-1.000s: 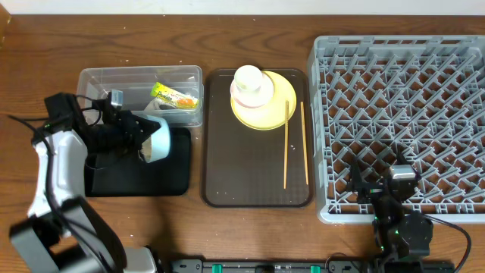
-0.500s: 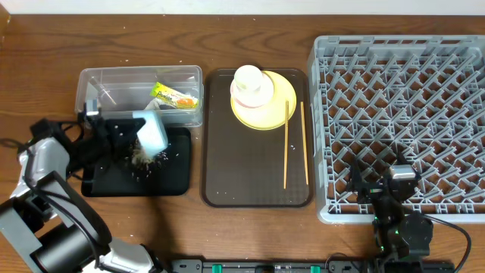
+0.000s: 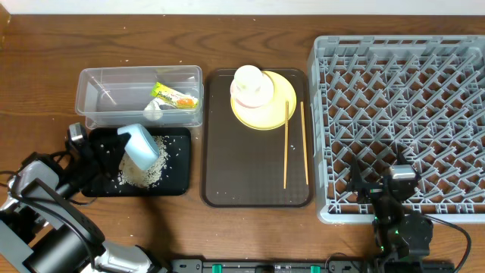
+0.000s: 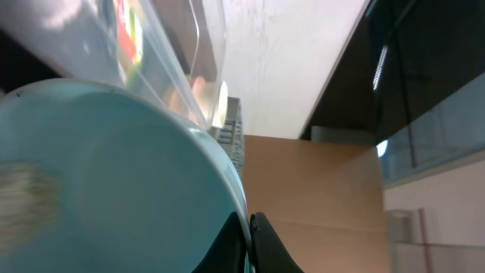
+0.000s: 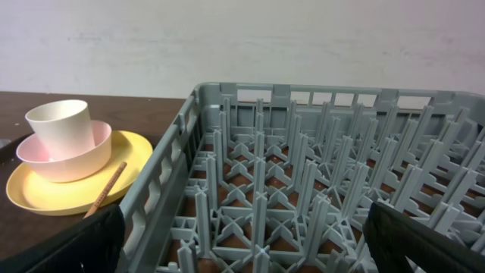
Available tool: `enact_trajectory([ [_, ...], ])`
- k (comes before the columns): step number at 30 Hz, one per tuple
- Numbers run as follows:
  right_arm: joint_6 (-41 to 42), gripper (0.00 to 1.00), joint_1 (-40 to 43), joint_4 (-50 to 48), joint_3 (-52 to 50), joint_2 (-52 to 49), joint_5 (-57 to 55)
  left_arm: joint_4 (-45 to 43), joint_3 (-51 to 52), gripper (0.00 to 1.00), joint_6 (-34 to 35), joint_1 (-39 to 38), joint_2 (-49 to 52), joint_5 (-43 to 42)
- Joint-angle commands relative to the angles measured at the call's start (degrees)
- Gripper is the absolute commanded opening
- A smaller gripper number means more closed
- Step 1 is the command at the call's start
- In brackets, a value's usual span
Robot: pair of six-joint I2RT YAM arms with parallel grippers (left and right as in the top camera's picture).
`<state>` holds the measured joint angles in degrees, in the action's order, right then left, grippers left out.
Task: Sort waste into correct bins and load items into the dishwasher rack
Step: 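Tilt the plate with the left gripper to dump rice onto black tray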
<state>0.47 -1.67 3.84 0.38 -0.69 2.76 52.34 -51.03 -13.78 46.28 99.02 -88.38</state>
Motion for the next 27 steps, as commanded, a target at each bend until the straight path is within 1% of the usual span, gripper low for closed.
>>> enact_trajectory([
  [1, 0.79, 0.99, 0.00, 0.24, -0.07, 0.31, -0.37, 2.99, 0.15, 0.06, -3.63, -0.02, 0.02, -1.70],
  [4, 0.79, 0.99, 0.00, 0.24, -0.07, 0.31, -0.37, 3.02, 0.15, 0.06, -4.90, 0.00, 0.02, -1.70],
  [7, 0.79, 0.99, 0.00, 0.24, -0.07, 0.31, -0.37, 5.86, 0.15, 0.06, -4.96, -0.02, -0.11, -1.70],
  [10, 0.79, 0.99, 0.00, 0.24, -0.07, 0.31, -0.37, 4.17, 0.13, 0.06, -3.45, 0.09, -0.11, -1.70],
  [12, 0.76, 0.99, 0.00, 0.24, -0.07, 0.31, -0.37, 6.95, 0.13, 0.06, -3.19, -0.15, -0.24, -1.70],
  [15, 0.79, 0.99, 0.00, 0.24, -0.07, 0.31, -0.37, 6.67, 0.13, 0.06, -5.05, -0.33, -0.48, -1.70],
  [18, 0.79, 0.99, 0.00, 0.24, -0.07, 0.31, -0.37, 9.94, 0.13, 0.06, -5.11, -0.46, -0.70, -1.75],
  [21, 0.79, 0.99, 0.00, 0.24, -0.07, 0.31, -0.37, 6.36, 0.07, 0.06, -4.61, -0.02, -0.87, -1.73],
  [23, 0.76, 0.99, 0.00, 0.24, -0.07, 0.31, -0.37, 7.52, 0.07, 0.06, -2.62, 0.04, -0.94, -1.75],
  [27, 0.76, 0.99, 0.00, 0.24, -0.07, 0.31, -0.37, 8.31, 0.00, 0.06, -2.62, -0.02, -1.05, -1.73],
])
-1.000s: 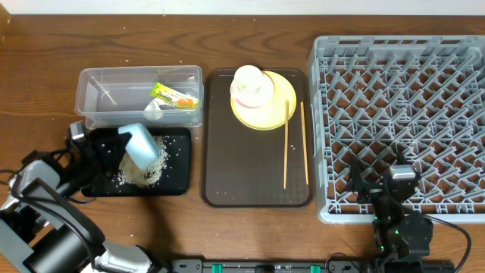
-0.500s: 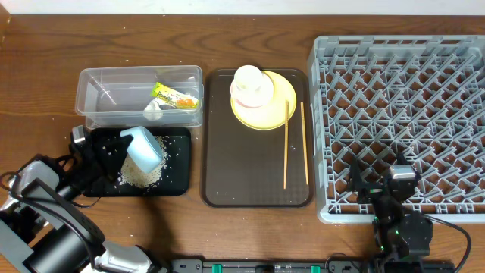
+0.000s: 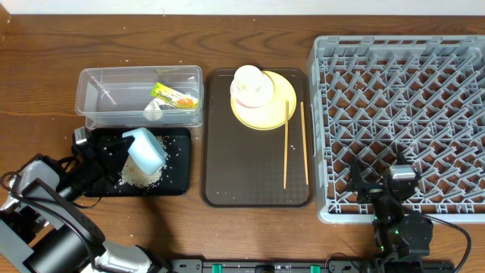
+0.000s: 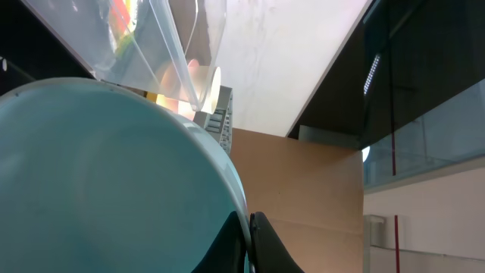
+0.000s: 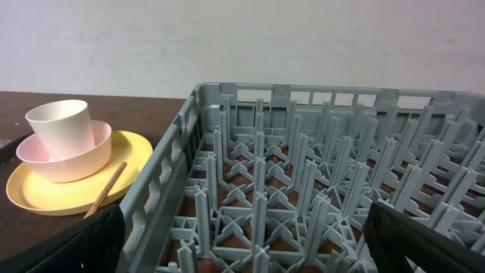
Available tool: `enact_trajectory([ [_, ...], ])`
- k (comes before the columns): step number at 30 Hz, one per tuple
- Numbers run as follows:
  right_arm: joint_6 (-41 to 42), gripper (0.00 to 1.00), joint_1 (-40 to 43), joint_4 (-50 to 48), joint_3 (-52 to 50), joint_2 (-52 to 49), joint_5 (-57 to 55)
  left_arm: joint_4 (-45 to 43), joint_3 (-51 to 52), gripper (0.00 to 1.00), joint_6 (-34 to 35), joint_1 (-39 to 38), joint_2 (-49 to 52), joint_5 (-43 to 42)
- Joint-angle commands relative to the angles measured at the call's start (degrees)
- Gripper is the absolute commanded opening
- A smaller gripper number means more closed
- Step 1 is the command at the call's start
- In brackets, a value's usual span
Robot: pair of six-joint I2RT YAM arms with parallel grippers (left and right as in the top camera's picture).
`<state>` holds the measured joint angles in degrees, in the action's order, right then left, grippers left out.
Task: Sort waste into correct bins and load items into the dishwasher rack
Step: 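Tilt the plate with the left gripper to dump rice onto black tray, then carry the empty plate right and set it on the brown tray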
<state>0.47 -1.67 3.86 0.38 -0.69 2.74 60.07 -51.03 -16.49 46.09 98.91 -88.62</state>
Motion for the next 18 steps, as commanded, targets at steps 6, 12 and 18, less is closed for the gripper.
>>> enact_trajectory([
  [6, 0.79, 0.99, 0.00, 0.22, -0.07, 0.31, -0.35, 1.84, -2.38, 0.06, -0.09, -0.87, -6.16, 0.00],
  [12, 0.76, 0.99, 0.00, 0.22, -0.07, 0.31, -0.35, 1.79, -10.16, 0.06, 11.37, -3.65, -14.58, 14.51],
  [18, 0.79, 0.99, 0.00, 0.22, -0.07, 0.31, -0.35, -0.24, -13.16, 0.06, 20.31, -14.01, -24.20, 31.54],
])
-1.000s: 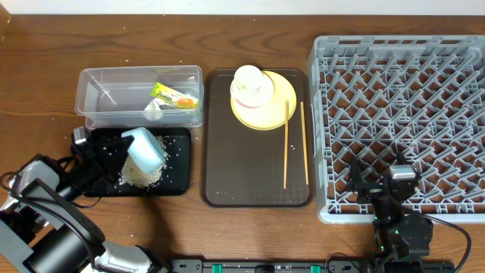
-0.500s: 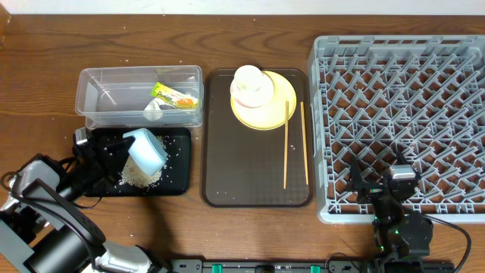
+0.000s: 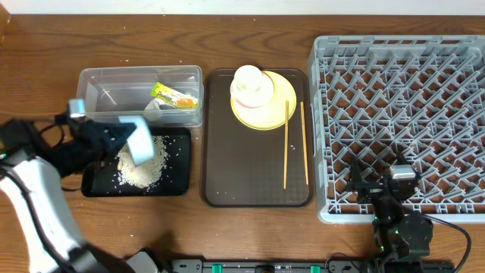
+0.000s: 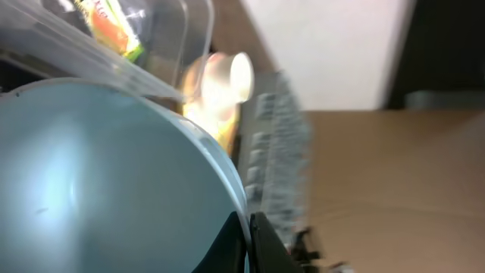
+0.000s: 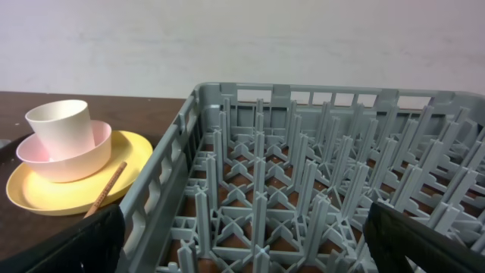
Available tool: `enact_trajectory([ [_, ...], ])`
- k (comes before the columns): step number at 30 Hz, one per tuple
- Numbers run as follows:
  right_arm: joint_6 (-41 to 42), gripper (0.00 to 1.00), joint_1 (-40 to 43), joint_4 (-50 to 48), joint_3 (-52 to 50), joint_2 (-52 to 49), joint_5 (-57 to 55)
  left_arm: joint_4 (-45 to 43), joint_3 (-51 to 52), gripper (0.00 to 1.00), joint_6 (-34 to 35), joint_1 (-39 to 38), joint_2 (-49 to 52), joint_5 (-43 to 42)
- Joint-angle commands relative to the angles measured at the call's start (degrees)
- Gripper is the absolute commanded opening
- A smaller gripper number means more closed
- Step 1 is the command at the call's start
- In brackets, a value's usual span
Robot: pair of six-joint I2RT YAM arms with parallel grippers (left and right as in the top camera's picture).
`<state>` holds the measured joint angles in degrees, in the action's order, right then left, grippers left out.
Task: Sort waste into correct bins and load items into the dishwasher rack
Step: 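Carry the empty plate right and set it on the brown tray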
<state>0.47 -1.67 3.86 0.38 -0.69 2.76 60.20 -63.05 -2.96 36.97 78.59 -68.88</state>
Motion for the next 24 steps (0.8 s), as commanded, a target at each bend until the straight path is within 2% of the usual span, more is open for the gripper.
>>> enact_trajectory([
  [1, 0.79, 0.99, 0.00, 0.22, -0.07, 0.31, -0.35, -0.96, -1.14, 0.06, 7.89, -7.65, -5.38, 14.43],
  [7, 0.79, 0.99, 0.00, 0.22, -0.07, 0.31, -0.37, -2.25, -1.11, 0.06, 14.23, -25.86, -10.84, 32.44],
  [13, 0.79, 0.99, 0.00, 0.22, -0.07, 0.31, -0.37, -3.15, -1.01, 0.06, 18.64, -44.39, -9.66, 45.72],
  [19, 0.79, 0.99, 0.00, 0.22, -0.07, 0.31, -0.37, -8.17, -0.94, 0.06, 21.53, -57.72, -5.57, 50.82],
  [24, 0.79, 0.99, 0.00, 0.22, -0.07, 0.31, -0.37, -12.26, -0.94, 0.06, 24.94, -64.39, -0.11, 53.33],
])
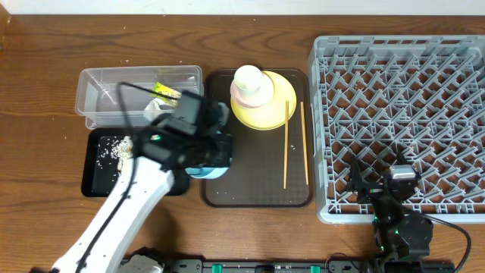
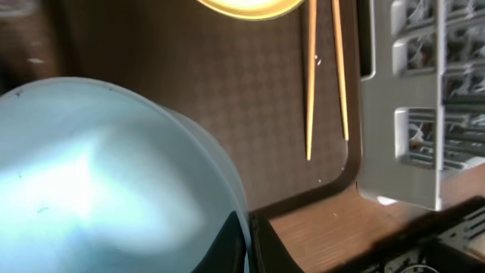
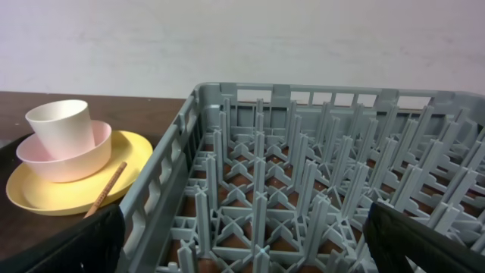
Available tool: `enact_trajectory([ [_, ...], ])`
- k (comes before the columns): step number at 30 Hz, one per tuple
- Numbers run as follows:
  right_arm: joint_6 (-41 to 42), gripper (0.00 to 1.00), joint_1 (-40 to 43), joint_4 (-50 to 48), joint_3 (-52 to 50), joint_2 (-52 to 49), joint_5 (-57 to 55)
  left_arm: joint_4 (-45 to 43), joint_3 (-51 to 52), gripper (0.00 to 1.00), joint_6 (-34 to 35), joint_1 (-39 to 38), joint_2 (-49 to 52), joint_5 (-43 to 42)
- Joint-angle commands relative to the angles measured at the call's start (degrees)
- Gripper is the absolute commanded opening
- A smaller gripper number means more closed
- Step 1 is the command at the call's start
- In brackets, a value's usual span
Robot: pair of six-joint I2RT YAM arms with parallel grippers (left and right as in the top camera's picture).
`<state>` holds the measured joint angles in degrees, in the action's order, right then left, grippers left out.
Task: Sort waste into correct bins and load items into the dishwasher rack
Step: 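Carry the empty plate right and set it on the brown tray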
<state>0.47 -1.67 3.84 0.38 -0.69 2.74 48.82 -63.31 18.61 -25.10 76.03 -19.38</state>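
My left gripper is shut on the rim of a light blue bowl, held over the left edge of the brown tray. In the left wrist view the bowl fills the left side, pinched at my left gripper, with two chopsticks beyond it. A white cup sits in a pink bowl on a yellow plate. The grey dishwasher rack is at the right. My right gripper stands open over the rack's front edge.
A black tray with spilled rice lies at the left, partly under my left arm. Behind it is a clear bin holding a wrapper. The two chopsticks lie on the brown tray's right side.
My left gripper, still shut on the blue bowl, has gone from over the black tray's rice to the left edge of the brown tray. The right arm has not moved.
The blue bowl was held tilted over a pile of rice on the black tray for the first two moments. Then it was higher, near the clear bin's front. Now it is over the brown tray, and the rice stays on the black tray.
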Motion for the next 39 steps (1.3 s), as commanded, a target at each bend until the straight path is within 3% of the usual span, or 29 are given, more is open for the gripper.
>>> enact_trajectory([
  [1, 0.79, 0.99, 0.00, 0.24, -0.07, 0.31, -0.35, -1.77, -0.68, 0.06, 4.17, -3.52, 3.91, 3.82],
  [13, 0.76, 0.99, 0.00, 0.24, -0.07, 0.31, -0.35, -11.91, -0.68, 0.06, 4.63, -9.88, 17.62, 7.19],
  [28, 0.76, 0.99, 0.00, 0.24, -0.07, 0.31, -0.35, -16.33, -0.68, 0.07, 4.63, -10.12, 19.56, 8.35],
  [32, 0.76, 0.99, 0.00, 0.24, -0.07, 0.31, -0.35, -15.41, -0.68, 0.16, 4.63, -10.12, 19.56, 8.33],
  [35, 0.79, 0.99, 0.00, 0.24, -0.07, 0.31, -0.35, -15.23, -0.68, 0.37, 4.63, -10.12, 19.56, 8.33],
  [39, 0.76, 0.99, 0.00, 0.24, -0.07, 0.31, -0.35, -15.26, -0.68, 0.48, 5.81, -10.12, 19.37, 8.28],
])
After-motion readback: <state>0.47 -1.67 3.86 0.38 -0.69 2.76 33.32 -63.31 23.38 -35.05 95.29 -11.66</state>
